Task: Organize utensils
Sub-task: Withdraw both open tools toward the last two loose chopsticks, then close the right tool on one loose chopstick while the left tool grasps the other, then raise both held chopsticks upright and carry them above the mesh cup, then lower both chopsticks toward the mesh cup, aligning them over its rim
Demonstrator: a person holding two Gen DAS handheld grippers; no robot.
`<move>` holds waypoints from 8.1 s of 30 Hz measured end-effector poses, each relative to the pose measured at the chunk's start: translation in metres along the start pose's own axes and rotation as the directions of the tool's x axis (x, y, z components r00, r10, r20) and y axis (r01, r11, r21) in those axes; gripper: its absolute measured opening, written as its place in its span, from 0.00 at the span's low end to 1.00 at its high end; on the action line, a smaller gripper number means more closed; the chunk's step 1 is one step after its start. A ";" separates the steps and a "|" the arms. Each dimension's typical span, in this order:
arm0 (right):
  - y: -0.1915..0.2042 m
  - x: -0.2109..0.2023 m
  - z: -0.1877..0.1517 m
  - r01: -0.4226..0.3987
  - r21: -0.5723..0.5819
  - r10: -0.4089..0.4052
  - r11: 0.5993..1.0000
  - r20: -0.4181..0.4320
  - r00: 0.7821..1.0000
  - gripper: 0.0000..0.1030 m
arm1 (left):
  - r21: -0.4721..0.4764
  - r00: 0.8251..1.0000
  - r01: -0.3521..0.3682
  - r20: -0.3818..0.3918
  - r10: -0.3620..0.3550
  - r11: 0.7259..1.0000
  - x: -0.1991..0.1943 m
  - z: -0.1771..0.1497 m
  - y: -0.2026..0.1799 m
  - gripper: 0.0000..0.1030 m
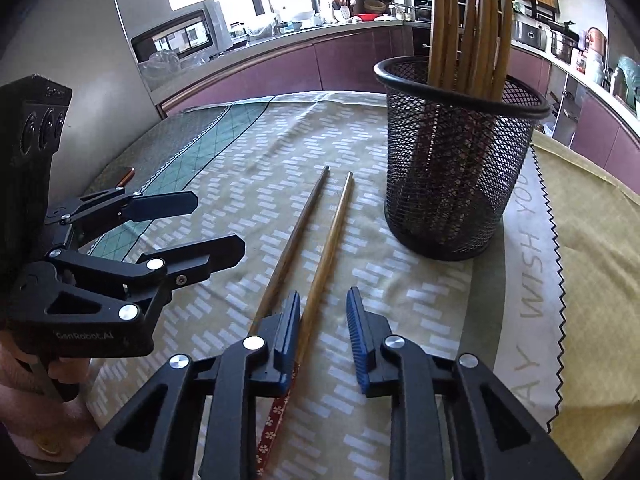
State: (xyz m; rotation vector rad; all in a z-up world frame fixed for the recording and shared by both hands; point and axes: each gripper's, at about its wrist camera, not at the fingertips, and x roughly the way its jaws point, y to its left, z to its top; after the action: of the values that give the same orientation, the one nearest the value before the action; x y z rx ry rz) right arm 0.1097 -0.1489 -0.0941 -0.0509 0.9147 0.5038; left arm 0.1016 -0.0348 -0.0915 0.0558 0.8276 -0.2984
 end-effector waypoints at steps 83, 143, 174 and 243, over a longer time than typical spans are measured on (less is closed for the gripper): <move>0.001 0.015 0.019 -0.055 -0.020 0.055 0.998 -0.012 0.998 0.06 | -0.008 0.993 0.059 -0.102 -0.059 0.998 0.039 0.007 -0.020 0.09; -0.028 -0.099 0.019 -0.073 0.029 0.061 0.997 0.305 0.951 0.06 | -0.024 0.973 0.202 0.122 -0.198 0.979 -0.055 0.033 -0.020 0.07; -0.041 -0.123 0.032 -0.052 0.041 0.032 0.998 0.392 0.919 0.06 | -0.012 0.955 0.233 0.189 -0.227 0.972 -0.074 0.049 -0.024 0.07; -0.050 -0.153 0.064 -0.031 0.025 0.014 0.999 0.508 0.861 0.06 | 0.056 0.904 0.230 0.358 -0.234 0.972 -0.132 0.105 -0.032 0.07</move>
State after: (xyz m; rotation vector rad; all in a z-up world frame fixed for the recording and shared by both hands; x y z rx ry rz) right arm 0.1025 -0.2369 0.0547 0.1195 0.4020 0.4914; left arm 0.0838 -0.0507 0.0777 -0.0859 0.4622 -0.5227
